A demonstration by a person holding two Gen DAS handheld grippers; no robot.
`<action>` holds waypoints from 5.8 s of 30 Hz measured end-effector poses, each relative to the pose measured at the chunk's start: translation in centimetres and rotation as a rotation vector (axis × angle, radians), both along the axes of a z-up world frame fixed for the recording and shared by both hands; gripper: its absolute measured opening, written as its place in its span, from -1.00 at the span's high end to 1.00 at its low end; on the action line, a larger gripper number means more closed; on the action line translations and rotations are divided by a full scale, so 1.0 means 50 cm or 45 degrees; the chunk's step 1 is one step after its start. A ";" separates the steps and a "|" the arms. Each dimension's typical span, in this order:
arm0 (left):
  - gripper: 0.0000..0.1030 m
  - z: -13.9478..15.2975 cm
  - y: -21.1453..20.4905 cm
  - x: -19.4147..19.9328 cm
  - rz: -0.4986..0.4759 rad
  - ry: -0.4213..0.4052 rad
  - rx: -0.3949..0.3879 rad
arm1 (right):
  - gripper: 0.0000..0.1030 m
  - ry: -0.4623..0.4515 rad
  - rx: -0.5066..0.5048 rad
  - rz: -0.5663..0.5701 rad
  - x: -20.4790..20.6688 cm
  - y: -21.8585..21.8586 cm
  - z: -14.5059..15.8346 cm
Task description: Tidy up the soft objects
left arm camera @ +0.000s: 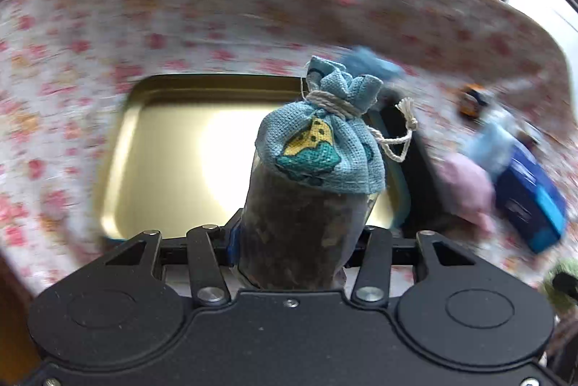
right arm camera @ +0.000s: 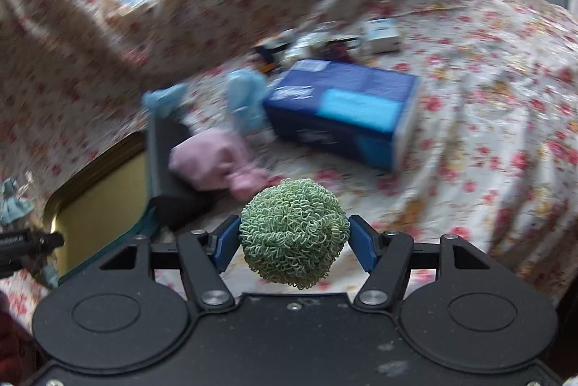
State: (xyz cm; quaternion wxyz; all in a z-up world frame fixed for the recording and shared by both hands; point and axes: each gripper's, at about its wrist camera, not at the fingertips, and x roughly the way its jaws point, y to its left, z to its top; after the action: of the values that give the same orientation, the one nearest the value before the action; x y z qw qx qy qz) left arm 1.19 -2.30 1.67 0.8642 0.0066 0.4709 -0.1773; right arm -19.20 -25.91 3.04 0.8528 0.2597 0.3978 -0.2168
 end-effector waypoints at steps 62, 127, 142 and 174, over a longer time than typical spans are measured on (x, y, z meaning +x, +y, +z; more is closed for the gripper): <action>-0.55 -0.034 -0.102 -0.051 -0.115 -0.090 0.194 | -0.68 0.017 0.005 -0.104 0.011 -0.004 -0.058; -0.69 -0.073 -0.475 0.171 -0.223 -0.083 0.223 | -0.68 0.100 -0.299 -0.271 0.253 -0.522 -0.145; -0.69 -0.069 -0.473 0.167 -0.249 -0.070 0.195 | -0.66 0.223 -0.313 -0.124 0.390 -0.591 -0.168; -0.81 -0.110 -0.553 0.162 -0.302 -0.012 0.287 | -0.02 0.379 -0.316 -0.193 0.255 -0.563 -0.186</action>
State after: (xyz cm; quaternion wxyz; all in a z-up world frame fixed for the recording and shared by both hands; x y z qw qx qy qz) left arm 9.30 -29.97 -3.83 0.8333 0.1598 0.4795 -0.2241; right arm -6.45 -54.07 -6.24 0.7914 0.1470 0.4688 -0.3637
